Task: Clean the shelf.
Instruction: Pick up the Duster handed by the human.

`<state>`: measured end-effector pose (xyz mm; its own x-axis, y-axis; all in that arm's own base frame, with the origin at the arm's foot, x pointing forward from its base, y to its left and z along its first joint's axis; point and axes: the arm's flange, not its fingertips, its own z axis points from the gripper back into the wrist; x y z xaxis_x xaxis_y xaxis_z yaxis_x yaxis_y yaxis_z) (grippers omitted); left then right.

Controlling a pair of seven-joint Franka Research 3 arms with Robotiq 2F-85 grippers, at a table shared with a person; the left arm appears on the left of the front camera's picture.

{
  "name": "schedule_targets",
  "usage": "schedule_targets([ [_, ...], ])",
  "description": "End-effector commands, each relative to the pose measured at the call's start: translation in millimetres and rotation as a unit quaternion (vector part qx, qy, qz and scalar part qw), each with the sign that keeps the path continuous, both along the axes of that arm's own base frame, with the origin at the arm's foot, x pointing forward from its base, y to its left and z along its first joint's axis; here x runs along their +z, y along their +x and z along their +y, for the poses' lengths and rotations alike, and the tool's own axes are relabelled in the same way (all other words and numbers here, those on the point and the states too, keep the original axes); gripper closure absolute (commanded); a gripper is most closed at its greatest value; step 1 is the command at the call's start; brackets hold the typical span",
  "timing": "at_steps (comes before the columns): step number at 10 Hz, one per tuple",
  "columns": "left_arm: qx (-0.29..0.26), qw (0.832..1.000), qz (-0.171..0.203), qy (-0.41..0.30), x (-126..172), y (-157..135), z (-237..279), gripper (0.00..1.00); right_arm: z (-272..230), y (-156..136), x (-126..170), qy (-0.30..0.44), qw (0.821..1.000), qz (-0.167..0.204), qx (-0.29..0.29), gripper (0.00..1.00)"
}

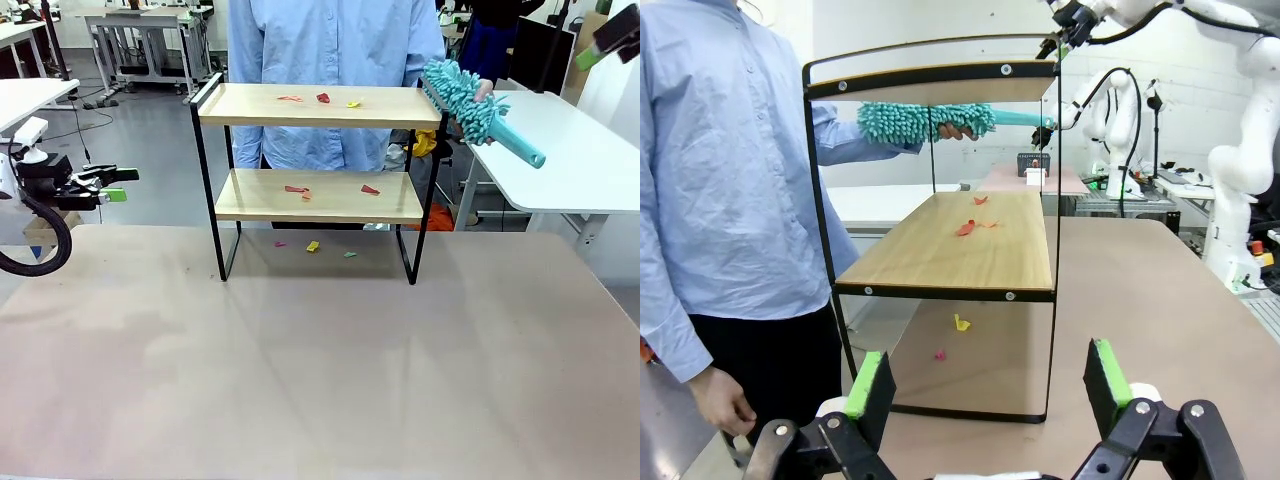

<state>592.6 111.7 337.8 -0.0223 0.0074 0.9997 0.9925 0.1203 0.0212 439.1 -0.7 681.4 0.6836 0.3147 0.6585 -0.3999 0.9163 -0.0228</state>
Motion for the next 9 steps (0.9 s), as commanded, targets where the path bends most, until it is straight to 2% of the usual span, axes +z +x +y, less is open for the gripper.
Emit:
schedule_targets([
  [1, 0.0, 1.0, 0.0, 0.001, 3.4, 0.1, 1.0, 0.0, 31.8, -9.4, -26.6, -0.018, 0.999, -0.031, -0.039, 0.0],
  [4, 0.0, 1.0, 0.0, 0.001, 3.4, 0.1, 1.0, 0.0, 57.9, -5.2, -49.1, -0.027, 0.999, -0.016, -0.033, 0.0],
  [5, 0.0, 1.0, 0.0, 0.001, 3.4, 0.1, 1.0, 0.0, 51.7, -7.5, -37.2, -0.019, 0.999, -0.022, -0.019, 0.0],
  [9, 0.0, 1.0, 0.0, 0.001, 3.4, 0.1, 1.0, 0.0, 51.7, -7.5, -37.2, -0.019, 0.999, -0.022, -0.019, 0.0],
])
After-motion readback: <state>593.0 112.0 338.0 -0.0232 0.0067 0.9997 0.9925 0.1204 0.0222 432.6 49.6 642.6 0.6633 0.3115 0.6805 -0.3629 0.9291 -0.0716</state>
